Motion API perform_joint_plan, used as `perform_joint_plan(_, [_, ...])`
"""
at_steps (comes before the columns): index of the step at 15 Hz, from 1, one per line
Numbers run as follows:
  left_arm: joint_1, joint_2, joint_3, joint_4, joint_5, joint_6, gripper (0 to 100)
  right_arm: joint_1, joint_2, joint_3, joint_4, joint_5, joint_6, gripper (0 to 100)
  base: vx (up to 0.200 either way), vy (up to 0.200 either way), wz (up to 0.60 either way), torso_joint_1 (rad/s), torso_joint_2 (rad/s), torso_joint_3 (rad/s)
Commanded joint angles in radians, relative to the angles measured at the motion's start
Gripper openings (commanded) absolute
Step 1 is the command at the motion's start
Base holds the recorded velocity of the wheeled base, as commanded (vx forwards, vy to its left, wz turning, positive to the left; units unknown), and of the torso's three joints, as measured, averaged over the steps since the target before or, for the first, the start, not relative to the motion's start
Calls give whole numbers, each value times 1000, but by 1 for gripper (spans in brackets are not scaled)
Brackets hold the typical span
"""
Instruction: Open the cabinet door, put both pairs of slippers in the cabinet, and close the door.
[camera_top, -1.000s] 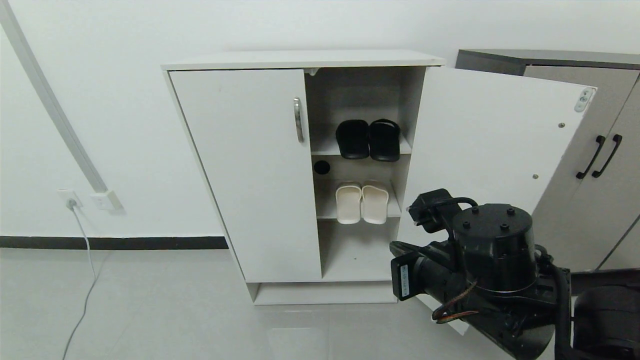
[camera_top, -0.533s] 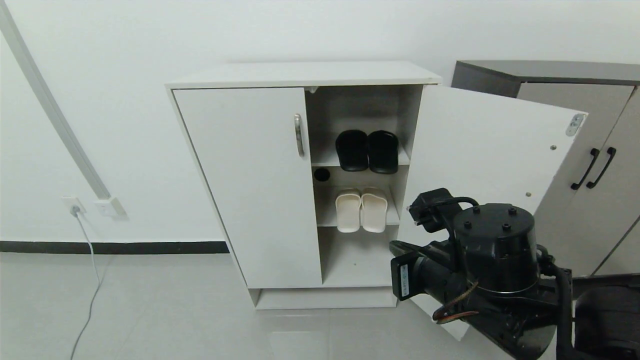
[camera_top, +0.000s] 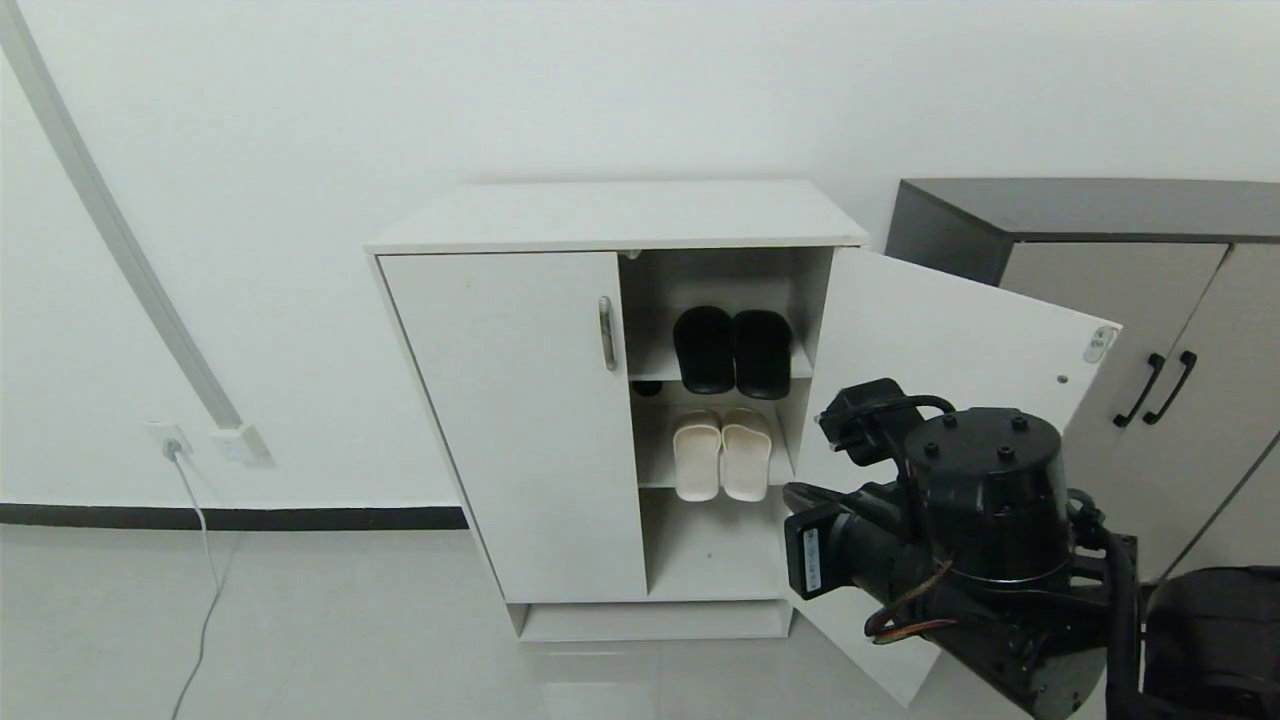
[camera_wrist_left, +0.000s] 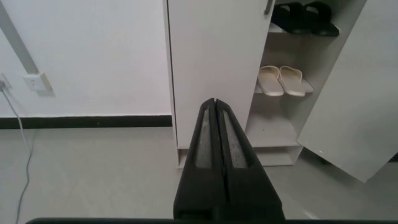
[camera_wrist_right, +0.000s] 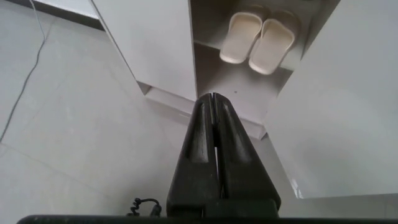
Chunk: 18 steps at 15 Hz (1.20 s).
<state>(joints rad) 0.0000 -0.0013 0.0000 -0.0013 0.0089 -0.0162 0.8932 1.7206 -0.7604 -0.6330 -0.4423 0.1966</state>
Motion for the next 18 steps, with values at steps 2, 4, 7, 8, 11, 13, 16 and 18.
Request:
perform_joint_plan(2, [0, 1, 0, 0, 0, -1, 0, 1, 0, 1, -1, 1, 0, 0, 0, 0, 0, 149, -476, -330])
perform_joint_plan(4, [0, 1, 0, 0, 0, -1, 0, 1, 0, 1, -1, 1, 0, 0, 0, 0, 0, 161, -476, -325])
perform_joint_plan(7, [0, 1, 0, 1, 0, 1, 0, 0, 5, 0, -1, 1, 0, 0, 0, 0, 0, 181, -494, -316])
perform_joint_plan(8, [0, 1, 0, 0, 0, 1, 0, 0, 7, 1, -1, 1, 0, 0, 0, 0, 0, 193, -505, -315])
perform_joint_plan(11, [0, 1, 0, 0, 0, -1, 0, 0, 7, 1, -1, 1, 0, 0, 0, 0, 0, 206, -523, -321])
perform_joint_plan(13, [0, 1, 0, 0, 0, -1, 0, 0, 7, 1, -1, 1, 0, 0, 0, 0, 0, 217, -540, -317])
perform_joint_plan(16, [0, 1, 0, 0, 0, -1, 0, -2, 7, 1, -1, 1, 0, 0, 0, 0, 0, 240, -562, -326])
perform_joint_plan(18, [0, 1, 0, 0, 0, -1, 0, -3, 7, 3, -1, -1, 1, 0, 0, 0, 0, 264, -596, -334])
